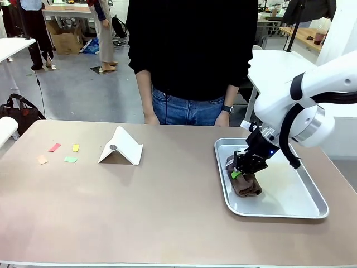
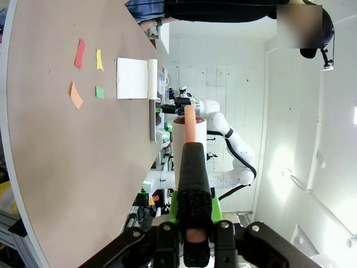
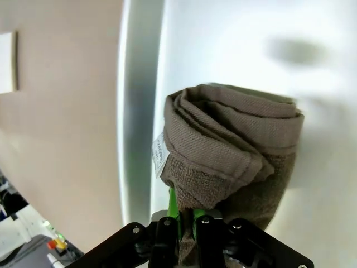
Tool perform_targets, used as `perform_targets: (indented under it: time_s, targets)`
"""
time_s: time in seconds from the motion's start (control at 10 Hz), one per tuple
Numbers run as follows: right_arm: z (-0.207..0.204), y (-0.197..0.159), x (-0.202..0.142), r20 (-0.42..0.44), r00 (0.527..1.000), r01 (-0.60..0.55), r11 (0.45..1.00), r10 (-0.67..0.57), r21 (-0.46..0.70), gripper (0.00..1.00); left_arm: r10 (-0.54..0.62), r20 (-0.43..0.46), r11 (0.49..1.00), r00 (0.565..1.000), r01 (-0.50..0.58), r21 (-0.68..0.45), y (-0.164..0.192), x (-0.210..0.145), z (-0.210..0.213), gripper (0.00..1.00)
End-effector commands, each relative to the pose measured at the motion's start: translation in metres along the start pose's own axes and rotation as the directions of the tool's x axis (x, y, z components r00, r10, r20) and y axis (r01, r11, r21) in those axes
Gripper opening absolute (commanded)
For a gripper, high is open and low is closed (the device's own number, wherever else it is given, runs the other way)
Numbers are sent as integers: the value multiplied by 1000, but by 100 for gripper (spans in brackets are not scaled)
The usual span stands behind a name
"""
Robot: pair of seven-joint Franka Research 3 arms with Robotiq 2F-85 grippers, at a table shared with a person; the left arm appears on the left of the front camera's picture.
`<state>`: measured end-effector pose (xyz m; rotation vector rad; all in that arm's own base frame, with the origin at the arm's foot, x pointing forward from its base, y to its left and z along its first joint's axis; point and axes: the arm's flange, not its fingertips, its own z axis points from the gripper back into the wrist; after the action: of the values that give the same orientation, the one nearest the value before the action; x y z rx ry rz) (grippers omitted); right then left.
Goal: Clean the surface of the table.
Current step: If a person points to the right, clean the right side of the table with your right hand, and if they point to the left, clean the left side with your left hand.
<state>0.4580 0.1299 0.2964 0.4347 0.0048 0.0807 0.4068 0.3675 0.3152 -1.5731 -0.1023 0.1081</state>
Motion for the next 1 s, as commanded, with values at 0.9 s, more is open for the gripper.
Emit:
perform_targets:
  time_s: [0.9]
  targets:
    - [103, -138, -39, 129, 975, 123, 927, -179, 355, 10, -21, 0, 1000, 1000, 21, -19, -5, -2, 2, 0]
